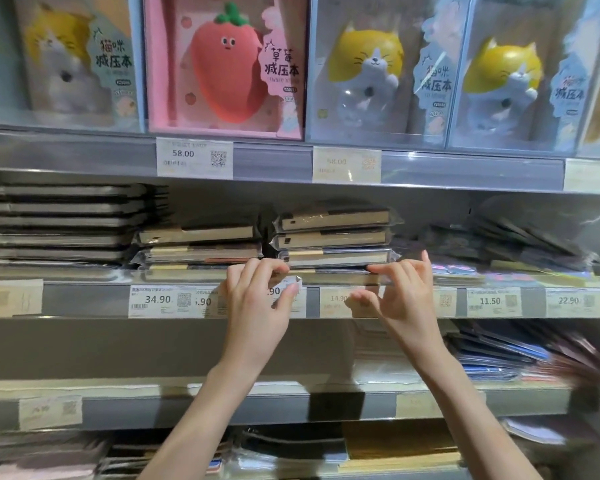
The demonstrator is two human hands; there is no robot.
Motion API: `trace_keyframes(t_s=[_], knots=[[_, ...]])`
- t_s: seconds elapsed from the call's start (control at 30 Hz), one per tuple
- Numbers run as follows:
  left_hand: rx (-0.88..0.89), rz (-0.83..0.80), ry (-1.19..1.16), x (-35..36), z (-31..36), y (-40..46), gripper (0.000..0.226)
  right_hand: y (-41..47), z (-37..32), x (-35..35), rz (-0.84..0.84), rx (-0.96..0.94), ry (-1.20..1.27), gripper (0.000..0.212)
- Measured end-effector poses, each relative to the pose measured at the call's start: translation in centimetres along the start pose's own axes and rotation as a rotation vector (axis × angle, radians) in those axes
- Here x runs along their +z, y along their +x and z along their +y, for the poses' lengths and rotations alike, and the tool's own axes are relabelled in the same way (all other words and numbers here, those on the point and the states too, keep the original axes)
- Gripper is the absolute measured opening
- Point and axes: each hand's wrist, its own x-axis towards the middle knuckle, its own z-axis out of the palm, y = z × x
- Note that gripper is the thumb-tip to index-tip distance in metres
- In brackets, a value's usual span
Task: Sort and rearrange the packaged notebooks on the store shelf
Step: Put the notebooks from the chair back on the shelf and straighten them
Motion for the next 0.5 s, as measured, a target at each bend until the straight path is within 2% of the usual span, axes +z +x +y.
trace_keyframes(t_s=[0.13,0.23,0.4,0.5], knots=[[-0.126,-0.007,-0.131,-0.7,0.3,0.1,0.016,-1.2,0.0,-0.4,0.029,0.003,-0.026,0.052],[-0.122,0.009,-0.086,-0.8,0.6,0.6,0.021,-1.9,0.6,-1.4,0.093,0.066,0.051,0.053],[-0.045,0.12,0.159,0.0,2.1,0.5,0.033,0.4,1.6,-2.1,-0.073,0.031,-0.135,0.076],[-0.023,0.112,0.255,0.5,1.9,0.0,0.037,1.3,1.2,-1.7,-0.145,-0.002,-0.201,0.08]])
